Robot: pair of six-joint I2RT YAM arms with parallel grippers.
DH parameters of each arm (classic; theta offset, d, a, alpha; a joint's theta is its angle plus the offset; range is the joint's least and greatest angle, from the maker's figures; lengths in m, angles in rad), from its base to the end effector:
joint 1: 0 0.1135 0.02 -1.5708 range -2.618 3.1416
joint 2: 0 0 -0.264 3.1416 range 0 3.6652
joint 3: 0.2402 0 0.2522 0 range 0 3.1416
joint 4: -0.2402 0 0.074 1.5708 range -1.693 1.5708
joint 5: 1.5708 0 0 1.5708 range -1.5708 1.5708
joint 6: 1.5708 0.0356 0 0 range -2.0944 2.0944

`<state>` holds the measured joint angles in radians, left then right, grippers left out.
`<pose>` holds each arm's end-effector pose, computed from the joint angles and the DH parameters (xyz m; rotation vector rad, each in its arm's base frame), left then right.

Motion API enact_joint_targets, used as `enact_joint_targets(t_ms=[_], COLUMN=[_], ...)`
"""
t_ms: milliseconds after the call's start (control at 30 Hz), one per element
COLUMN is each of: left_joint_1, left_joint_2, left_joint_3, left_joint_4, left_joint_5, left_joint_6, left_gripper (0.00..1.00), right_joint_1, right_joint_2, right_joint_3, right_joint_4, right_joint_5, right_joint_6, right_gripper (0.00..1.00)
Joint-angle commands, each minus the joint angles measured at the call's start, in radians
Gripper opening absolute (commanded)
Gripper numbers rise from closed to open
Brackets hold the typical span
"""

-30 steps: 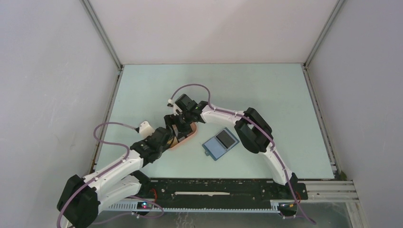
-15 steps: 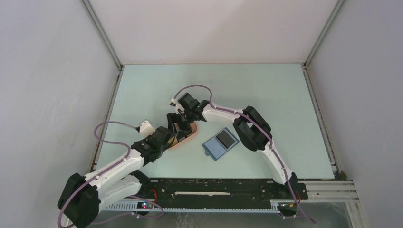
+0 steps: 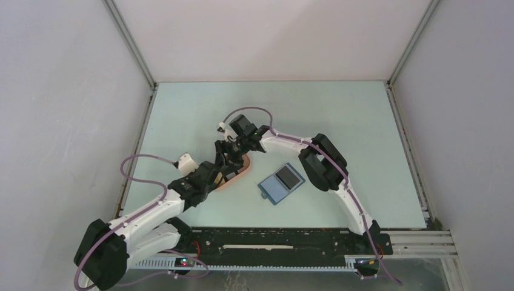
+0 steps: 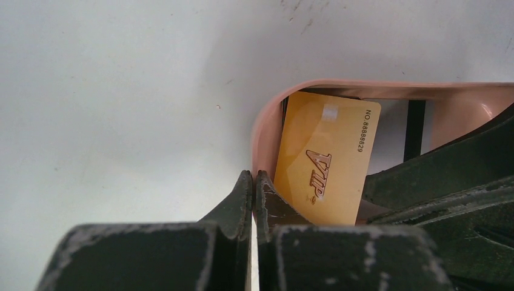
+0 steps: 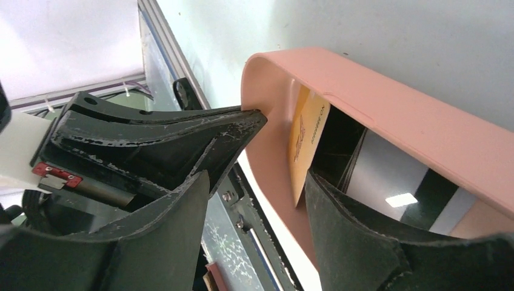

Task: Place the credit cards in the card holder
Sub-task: Pick up the credit card from the storage box.

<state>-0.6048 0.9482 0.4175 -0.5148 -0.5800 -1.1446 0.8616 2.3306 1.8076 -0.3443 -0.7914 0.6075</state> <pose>0.1425 -0.0748 0.1659 -0.8161 2.2359 -0.0355 0.3117 0.4021 0.1590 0.7555 -2.6355 -1.5068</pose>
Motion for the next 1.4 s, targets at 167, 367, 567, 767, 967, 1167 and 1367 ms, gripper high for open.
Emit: enact_joint_targets(t_ms=[167,367,567,767,967,1167,1367], left_joint_1=[-0.013,-0.013,-0.013,-0.013,-0.013,-0.01,0.004], left_joint_2=[0.022,0.027,0.027,0.026,0.016,0.02,0.039], left_joint_3=[0.056,0.061,0.058,0.055,0.05,0.07,0.087], left_joint_4=[0.05,0.052,0.057,0.054,0.029,-0.012,-0.024], left_joint_5=[0.014,0.015,0.02,0.016,-0.033,-0.096,-0.121], left_joint_6=[-0.023,-0.018,-0.018,-0.02,-0.02,-0.013,0.005], left_gripper=[0.0,0.0,0.0,0.0,0.0,0.0,0.0], right_joint_1=[0.016,0.026,0.031,0.036,0.002,-0.048,-0.09], right_joint_2=[-0.011,0.021,0.043,0.046,-0.002,-0.057,-0.078], right_joint_3=[0.007,0.059,0.084,0.098,0.086,0.077,0.073], right_joint_4=[0.061,-0.031,-0.063,-0.1,-0.091,-0.074,-0.07], right_joint_5=[-0.056,0.038,0.068,0.124,0.113,0.04,-0.035], right_joint_6=[0.025,-0.036,-0.065,-0.104,-0.124,-0.144,-0.162], right_gripper=[0.58,0.53,0.47,0.27,0.03,0.0,0.0])
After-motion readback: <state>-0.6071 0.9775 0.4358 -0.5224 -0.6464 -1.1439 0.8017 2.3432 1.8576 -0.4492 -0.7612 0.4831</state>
